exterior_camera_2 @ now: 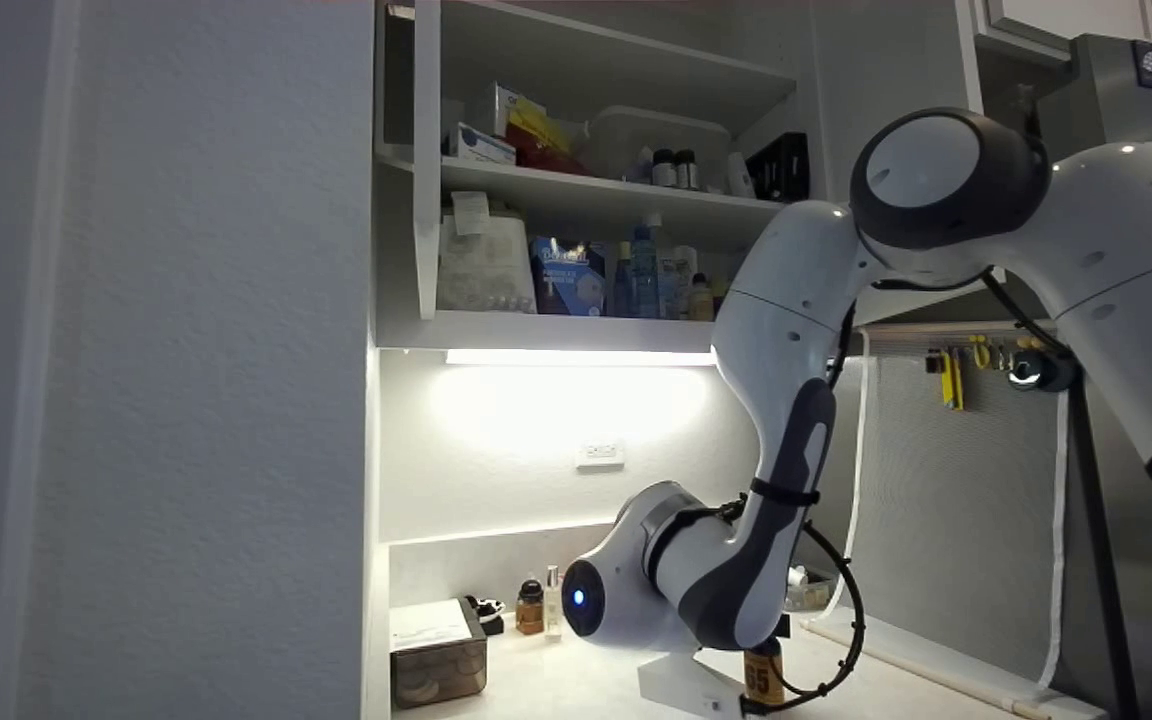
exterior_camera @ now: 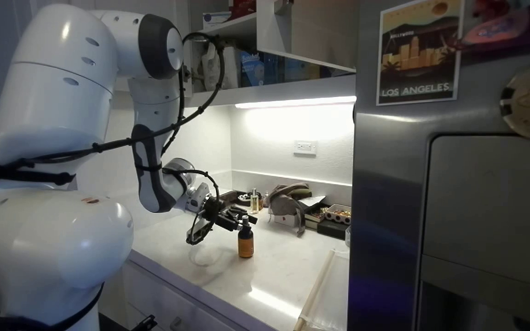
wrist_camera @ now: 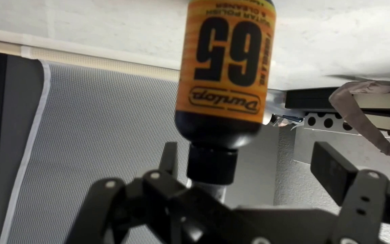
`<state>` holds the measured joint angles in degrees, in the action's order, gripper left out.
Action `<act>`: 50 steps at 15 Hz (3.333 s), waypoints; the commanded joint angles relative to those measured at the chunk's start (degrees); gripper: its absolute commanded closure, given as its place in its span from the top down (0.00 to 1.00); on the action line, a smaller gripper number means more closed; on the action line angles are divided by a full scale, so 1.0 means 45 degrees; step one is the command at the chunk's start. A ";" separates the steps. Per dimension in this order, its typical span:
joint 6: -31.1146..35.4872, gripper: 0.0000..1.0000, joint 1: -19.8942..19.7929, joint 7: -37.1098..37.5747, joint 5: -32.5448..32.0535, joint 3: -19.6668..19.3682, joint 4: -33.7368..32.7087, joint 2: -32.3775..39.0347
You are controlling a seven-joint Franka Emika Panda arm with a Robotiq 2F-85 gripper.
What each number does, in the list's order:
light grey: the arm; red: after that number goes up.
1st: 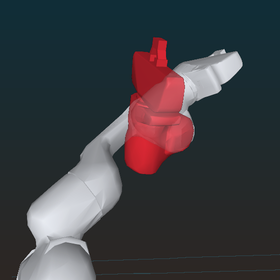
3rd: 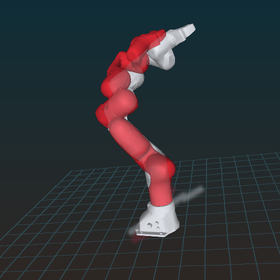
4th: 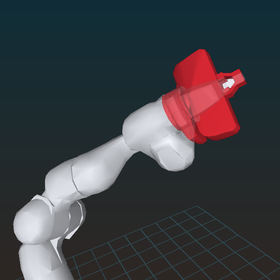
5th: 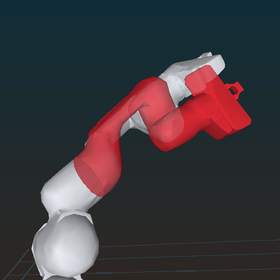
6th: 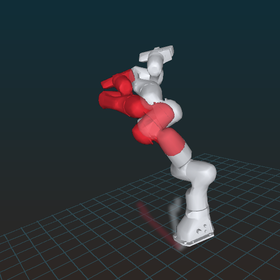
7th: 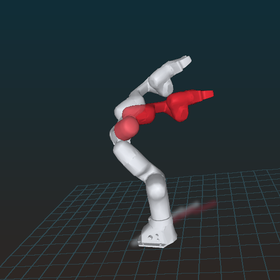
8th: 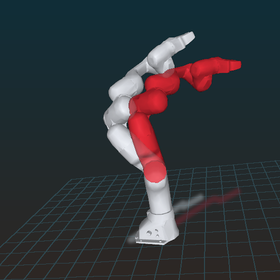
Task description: Open the right cupboard door, take the brown bottle out of the cupboard, and put it on the counter
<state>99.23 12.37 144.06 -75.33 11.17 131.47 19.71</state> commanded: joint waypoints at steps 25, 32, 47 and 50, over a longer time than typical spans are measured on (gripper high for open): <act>0.4655 1.00 -0.1911 -1.8405 0.8703 -0.1711 0.0200 -0.7051; 0.2085 1.00 -0.1946 -2.2479 0.9960 -0.1230 0.1539 -1.0967; -0.0881 1.00 -0.2488 -3.1437 1.2956 -0.3033 0.3307 -1.7607; -0.0915 1.00 -0.2483 -3.1469 1.2975 -0.3047 0.3449 -1.7900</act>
<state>94.83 2.83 3.54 -17.93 -3.46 147.08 -61.00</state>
